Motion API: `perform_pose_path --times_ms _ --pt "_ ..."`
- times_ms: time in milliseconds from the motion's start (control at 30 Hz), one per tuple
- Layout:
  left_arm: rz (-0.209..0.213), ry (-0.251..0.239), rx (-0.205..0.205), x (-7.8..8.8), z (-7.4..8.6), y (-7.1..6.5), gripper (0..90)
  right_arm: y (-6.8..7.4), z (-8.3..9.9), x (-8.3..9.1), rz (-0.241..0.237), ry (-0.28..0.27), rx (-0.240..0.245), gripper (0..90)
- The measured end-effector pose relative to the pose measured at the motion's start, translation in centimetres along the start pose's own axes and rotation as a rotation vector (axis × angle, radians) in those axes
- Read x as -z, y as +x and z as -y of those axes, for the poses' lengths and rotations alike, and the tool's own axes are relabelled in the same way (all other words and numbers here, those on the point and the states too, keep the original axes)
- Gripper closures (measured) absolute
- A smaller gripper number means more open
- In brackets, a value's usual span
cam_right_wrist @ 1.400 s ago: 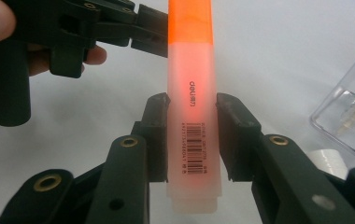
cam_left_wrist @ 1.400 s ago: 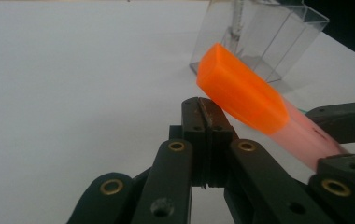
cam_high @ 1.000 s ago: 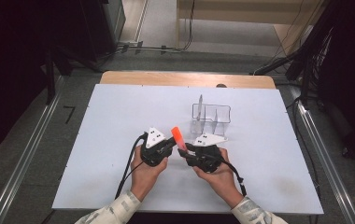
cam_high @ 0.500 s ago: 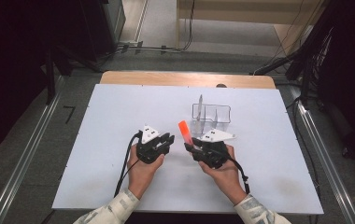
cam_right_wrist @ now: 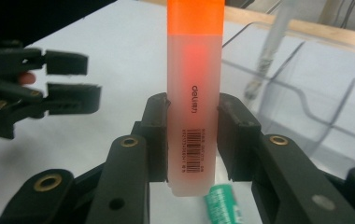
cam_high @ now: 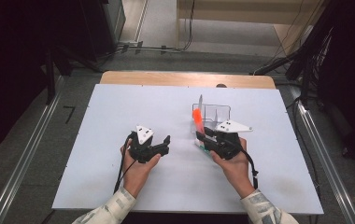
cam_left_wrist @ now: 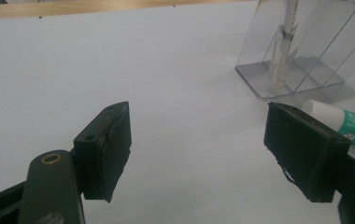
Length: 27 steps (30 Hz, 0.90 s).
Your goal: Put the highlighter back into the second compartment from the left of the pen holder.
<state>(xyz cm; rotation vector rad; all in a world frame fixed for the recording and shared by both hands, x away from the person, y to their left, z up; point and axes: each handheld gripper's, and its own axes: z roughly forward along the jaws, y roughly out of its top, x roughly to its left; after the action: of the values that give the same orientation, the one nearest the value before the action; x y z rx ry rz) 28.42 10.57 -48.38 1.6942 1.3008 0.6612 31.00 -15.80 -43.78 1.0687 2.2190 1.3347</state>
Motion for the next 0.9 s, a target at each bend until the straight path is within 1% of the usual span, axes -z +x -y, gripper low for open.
perform_pose_path --times_ms 300,367,433,567,767,900 --pt "-0.003 0.006 0.007 -0.1 0.2 0.1 22.5 -2.2 -1.1 0.4 0.051 -0.045 -0.034 64.2" --pt "-0.006 0.007 0.005 0.0 0.2 0.1 22.4 -2.7 -1.4 0.4 0.059 -0.048 -0.048 64.2" --pt "-0.003 0.010 0.007 0.0 0.2 0.2 22.4 -3.1 -1.7 0.4 0.069 -0.057 -0.051 64.2" --pt "-0.001 0.024 0.004 -0.2 0.3 0.2 22.4 -3.7 -2.2 0.2 0.078 -0.069 -0.067 64.2" --pt "0.003 0.022 0.010 -0.1 0.4 0.3 22.4 -4.4 -2.7 -0.2 0.096 -0.073 -0.079 64.2" --pt "0.008 0.026 0.014 -0.1 0.4 0.4 22.4 -4.8 -3.2 -0.1 0.104 -0.087 -0.089 64.2"
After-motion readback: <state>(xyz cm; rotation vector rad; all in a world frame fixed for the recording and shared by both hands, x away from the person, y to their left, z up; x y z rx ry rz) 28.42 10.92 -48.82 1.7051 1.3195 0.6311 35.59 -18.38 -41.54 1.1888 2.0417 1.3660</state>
